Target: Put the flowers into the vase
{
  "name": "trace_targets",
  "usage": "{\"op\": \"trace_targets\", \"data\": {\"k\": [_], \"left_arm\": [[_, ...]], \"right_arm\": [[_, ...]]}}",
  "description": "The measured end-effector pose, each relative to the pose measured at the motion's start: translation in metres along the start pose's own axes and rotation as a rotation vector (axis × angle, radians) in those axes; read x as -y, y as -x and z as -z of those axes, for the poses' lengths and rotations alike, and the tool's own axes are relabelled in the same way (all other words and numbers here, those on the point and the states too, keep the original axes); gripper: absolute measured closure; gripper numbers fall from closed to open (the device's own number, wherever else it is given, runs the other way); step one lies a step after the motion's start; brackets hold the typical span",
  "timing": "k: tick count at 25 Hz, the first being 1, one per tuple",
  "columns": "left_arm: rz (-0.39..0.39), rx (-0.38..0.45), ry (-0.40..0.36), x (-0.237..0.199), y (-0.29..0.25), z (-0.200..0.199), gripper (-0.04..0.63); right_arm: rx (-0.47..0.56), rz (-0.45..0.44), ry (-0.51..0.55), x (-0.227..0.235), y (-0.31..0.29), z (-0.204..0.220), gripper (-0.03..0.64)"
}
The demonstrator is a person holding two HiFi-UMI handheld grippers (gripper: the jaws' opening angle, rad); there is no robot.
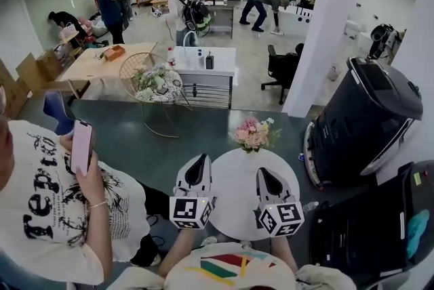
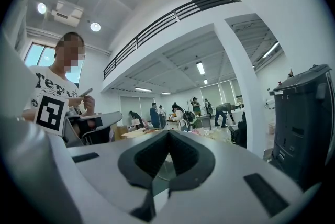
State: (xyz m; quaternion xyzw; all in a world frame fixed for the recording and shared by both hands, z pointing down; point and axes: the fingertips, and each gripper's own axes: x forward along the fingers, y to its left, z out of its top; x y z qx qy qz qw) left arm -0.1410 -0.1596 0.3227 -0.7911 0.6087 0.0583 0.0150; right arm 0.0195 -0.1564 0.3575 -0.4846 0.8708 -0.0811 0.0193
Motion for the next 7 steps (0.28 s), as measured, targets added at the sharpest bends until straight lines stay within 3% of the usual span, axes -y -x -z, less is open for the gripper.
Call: {"op": "trace_targets", "data": {"k": [7], "left_arm": [[0.008, 0.002, -0.001, 0.0027, 0.0017, 0.0008, 0.588]], "right_arm": [[-0.004, -0.003, 0.008, -0.0022, -0.0007, 0.0022, 0.604]]}}
